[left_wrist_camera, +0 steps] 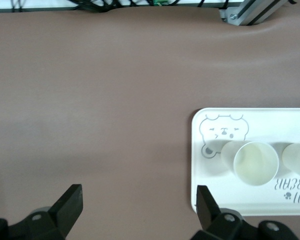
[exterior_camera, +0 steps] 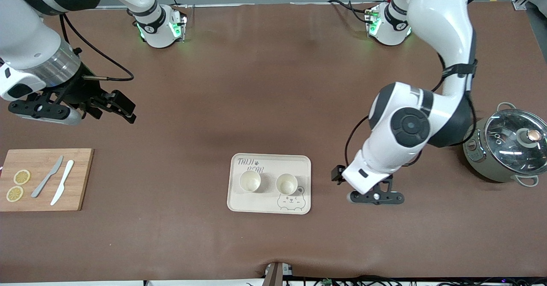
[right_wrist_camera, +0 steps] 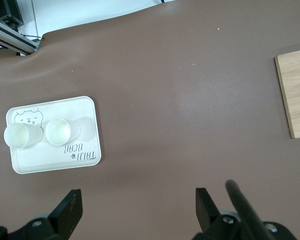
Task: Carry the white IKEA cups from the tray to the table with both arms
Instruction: 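Lower the left gripper over the white cup nearest it on the tray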
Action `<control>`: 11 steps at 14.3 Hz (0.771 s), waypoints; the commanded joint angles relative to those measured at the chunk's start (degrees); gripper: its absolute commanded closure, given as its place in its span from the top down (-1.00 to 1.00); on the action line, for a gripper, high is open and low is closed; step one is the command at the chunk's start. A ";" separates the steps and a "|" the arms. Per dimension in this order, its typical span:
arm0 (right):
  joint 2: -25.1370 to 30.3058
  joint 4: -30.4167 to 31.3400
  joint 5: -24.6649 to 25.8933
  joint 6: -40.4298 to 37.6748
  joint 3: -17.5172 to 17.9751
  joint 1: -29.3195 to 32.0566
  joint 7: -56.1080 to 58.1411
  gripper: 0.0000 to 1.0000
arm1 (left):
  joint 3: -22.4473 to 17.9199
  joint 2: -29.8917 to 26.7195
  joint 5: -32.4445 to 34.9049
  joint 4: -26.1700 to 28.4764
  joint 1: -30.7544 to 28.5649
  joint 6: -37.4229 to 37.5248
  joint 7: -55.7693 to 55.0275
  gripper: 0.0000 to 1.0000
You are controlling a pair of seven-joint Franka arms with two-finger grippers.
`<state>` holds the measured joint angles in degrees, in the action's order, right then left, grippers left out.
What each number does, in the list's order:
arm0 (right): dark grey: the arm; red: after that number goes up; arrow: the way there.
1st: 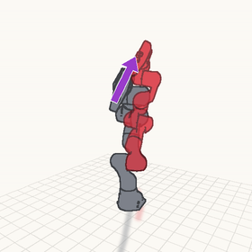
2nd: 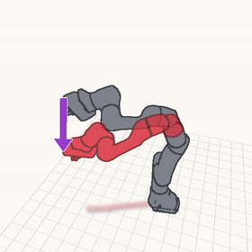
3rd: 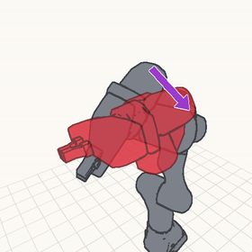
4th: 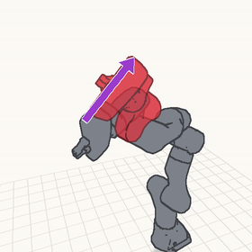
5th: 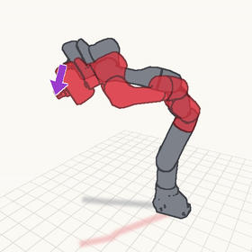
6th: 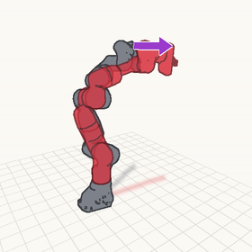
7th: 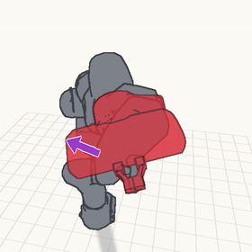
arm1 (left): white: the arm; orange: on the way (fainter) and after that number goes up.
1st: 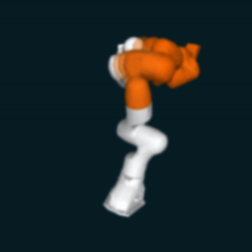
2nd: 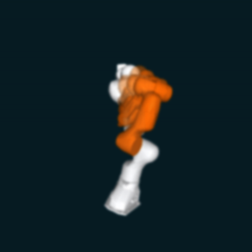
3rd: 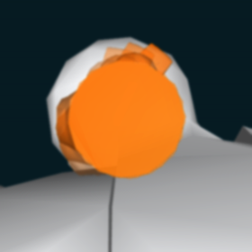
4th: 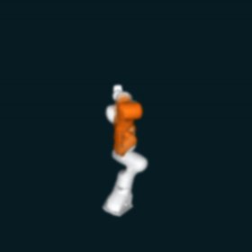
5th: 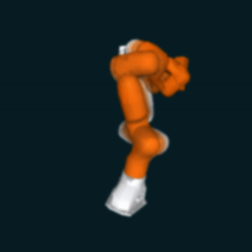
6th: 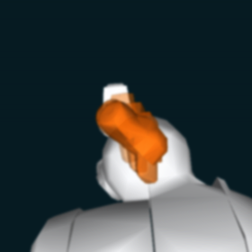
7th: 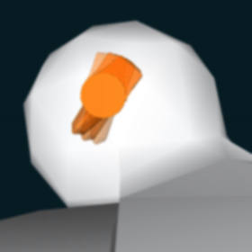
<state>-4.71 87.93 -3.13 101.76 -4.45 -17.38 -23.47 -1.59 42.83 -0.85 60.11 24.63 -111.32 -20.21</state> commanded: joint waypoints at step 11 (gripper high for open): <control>-0.91 -1.27 -0.03 -0.34 -0.38 -1.07 -0.61 1.00 | -0.51 11.75 -3.63 -5.44 5.78 -8.74 -3.17 1.00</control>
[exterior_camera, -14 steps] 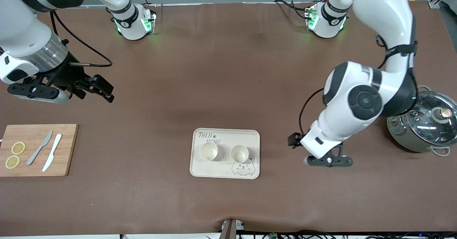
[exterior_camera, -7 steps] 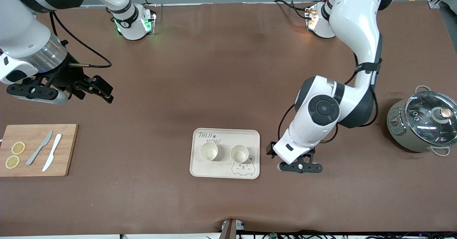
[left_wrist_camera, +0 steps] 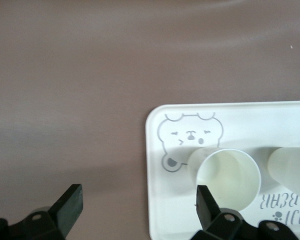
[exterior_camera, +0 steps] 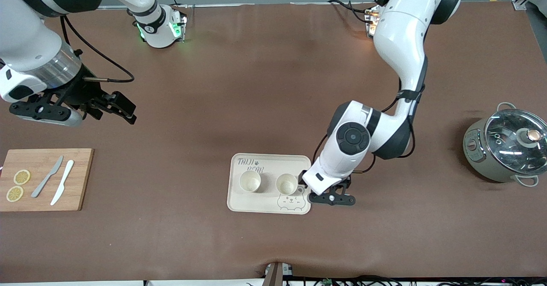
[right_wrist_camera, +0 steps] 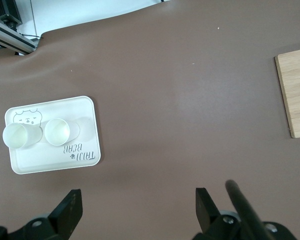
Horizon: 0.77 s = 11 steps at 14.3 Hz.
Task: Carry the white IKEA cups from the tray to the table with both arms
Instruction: 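Lower the left gripper over the white cup nearest it on the tray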
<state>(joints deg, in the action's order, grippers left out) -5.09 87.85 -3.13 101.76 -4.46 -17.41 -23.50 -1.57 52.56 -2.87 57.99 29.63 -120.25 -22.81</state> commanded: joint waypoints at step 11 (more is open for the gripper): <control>-1.06 -1.10 0.32 -0.43 -0.46 -1.39 -0.23 1.00 | -1.33 5.09 -1.52 -3.32 4.82 -4.11 -3.21 1.00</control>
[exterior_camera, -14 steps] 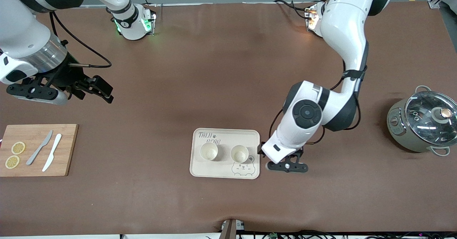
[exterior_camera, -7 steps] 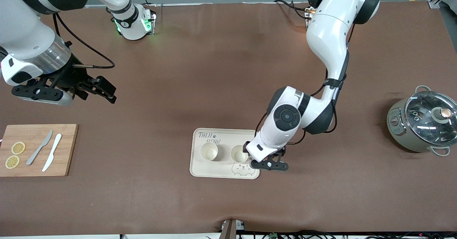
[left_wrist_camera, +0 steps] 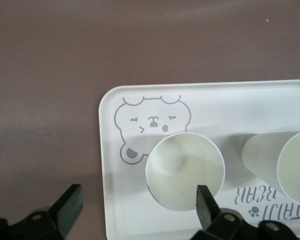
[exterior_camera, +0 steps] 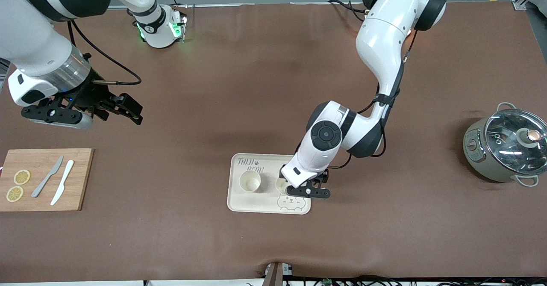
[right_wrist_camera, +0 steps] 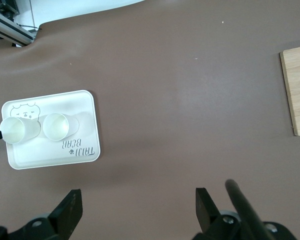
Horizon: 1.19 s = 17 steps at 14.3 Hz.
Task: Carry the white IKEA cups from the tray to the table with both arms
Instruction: 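Close the left gripper on the rim of the white cup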
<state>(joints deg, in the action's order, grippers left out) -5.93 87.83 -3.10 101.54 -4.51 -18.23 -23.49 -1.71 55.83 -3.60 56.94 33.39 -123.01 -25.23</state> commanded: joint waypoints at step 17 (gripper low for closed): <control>-0.31 -0.73 0.55 1.30 -0.58 -0.14 -0.50 1.00 | -4.26 5.52 -0.80 -2.10 3.96 -6.90 -8.51 -0.70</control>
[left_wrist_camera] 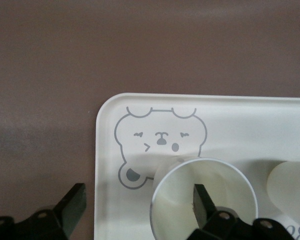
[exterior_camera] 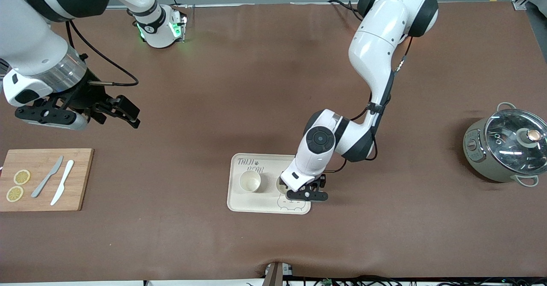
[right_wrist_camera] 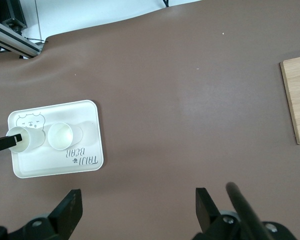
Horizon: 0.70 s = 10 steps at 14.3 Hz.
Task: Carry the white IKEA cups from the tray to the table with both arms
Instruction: 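Close the left gripper on the rim of the white cup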
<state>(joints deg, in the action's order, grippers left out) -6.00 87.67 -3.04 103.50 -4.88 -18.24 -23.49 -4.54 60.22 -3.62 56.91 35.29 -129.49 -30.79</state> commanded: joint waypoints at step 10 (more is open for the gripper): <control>-0.33 -0.48 2.07 -0.23 -0.22 -0.65 -0.42 1.00 | -1.53 0.86 -0.78 -1.80 2.50 -0.06 -7.71 -1.00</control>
<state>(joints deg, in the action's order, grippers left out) -6.24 87.67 -2.11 103.20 -4.97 -18.24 -23.48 -5.06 60.22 -3.62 56.64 37.35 -129.61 -38.10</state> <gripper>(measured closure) 0.000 0.969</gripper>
